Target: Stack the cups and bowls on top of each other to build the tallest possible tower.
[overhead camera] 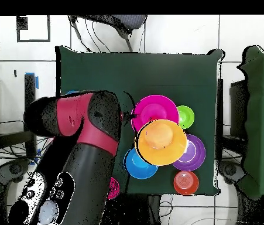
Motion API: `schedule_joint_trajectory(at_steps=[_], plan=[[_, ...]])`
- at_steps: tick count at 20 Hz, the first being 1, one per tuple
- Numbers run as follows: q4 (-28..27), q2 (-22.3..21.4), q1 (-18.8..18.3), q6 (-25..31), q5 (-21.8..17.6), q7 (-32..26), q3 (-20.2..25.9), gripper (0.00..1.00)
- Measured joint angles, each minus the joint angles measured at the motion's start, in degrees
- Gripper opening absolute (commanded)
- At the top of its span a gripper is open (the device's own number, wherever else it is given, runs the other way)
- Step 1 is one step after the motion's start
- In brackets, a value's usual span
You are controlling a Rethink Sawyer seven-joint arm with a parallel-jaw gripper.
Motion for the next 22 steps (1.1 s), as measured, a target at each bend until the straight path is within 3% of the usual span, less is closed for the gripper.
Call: schedule_joint_trajectory(at_steps=[22], plan=[[2.23,4.45,0.11,-8.16,0.02,0.04,0.02,1.0]])
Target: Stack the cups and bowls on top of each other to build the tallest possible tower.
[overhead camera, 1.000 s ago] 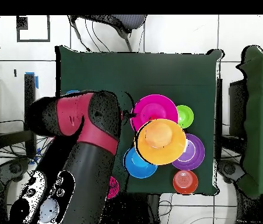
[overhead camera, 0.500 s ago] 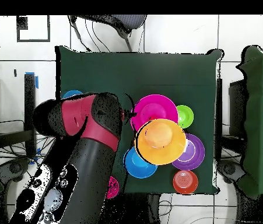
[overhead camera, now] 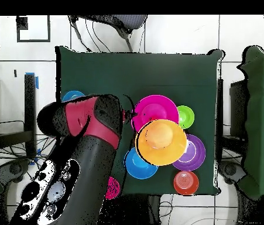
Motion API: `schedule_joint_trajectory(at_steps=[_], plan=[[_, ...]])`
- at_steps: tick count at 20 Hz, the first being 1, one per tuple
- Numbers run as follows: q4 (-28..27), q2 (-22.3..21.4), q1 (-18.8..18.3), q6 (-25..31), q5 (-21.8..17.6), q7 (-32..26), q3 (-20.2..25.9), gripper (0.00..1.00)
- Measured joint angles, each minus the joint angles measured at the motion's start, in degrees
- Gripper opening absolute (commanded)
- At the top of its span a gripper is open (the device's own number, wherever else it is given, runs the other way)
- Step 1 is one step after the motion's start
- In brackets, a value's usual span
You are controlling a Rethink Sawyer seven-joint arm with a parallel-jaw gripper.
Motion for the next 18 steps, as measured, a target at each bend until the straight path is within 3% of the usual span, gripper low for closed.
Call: schedule_joint_trajectory(at_steps=[18], plan=[[3.8,0.2,0.01,-2.87,0.0,0.0,-0.2,1.0]])
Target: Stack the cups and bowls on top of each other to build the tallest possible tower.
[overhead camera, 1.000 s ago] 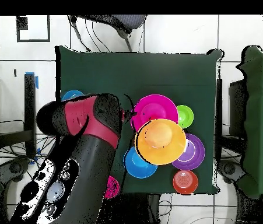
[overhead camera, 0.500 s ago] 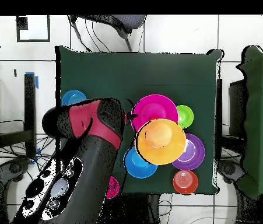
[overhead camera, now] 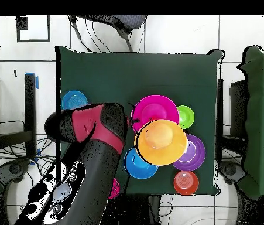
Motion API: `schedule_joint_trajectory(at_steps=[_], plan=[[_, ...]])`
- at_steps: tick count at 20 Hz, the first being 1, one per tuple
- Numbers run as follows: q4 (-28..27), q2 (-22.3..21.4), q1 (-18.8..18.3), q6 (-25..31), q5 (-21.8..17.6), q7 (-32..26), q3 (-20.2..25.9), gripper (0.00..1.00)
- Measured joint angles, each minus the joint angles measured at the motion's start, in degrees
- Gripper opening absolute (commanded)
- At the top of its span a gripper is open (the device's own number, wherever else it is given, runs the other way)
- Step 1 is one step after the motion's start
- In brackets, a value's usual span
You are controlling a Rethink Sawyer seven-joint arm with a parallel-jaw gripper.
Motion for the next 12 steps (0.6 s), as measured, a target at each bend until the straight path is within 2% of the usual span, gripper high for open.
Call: schedule_joint_trajectory(at_steps=[12], plan=[[2.33,-0.79,-0.32,-0.69,0.01,0.0,-1.06,1.0]])
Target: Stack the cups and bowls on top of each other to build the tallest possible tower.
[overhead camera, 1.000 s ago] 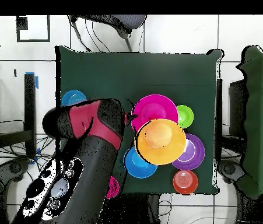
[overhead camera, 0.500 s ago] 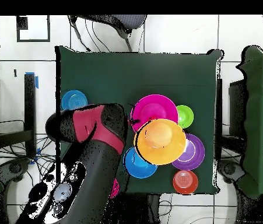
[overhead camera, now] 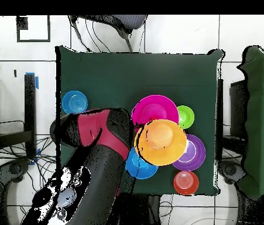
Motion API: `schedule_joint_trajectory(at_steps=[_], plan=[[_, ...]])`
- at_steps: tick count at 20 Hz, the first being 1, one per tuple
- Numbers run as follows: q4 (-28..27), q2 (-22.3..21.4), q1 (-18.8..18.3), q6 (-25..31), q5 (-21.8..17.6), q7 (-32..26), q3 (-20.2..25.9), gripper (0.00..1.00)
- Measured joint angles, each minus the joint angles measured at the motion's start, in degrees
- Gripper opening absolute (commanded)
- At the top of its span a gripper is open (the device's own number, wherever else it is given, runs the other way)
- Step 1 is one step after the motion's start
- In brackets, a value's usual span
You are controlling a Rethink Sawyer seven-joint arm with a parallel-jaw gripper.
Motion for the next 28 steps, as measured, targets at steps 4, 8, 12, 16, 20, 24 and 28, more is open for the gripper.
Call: schedule_joint_trajectory(at_steps=[4,8,12,16,20,24,28], plan=[[1.29,-0.58,-0.21,-1.76,0.0,0.0,-0.04,1.0],[2.28,-0.66,-0.22,-3.52,0.0,0.0,-0.03,1.0],[2.92,-0.67,-0.27,-4.63,0.0,0.0,-0.03,1.0],[3.5,-0.66,-0.37,-5.59,0.0,0.0,-0.04,1.0],[3.74,-0.46,-0.53,-6.93,0.0,0.0,-0.04,1.0],[3.81,-0.32,-0.67,-8.62,0.0,0.0,-0.04,1.0],[4.04,-0.25,-0.69,-9.86,0.0,0.0,-0.03,1.0]])
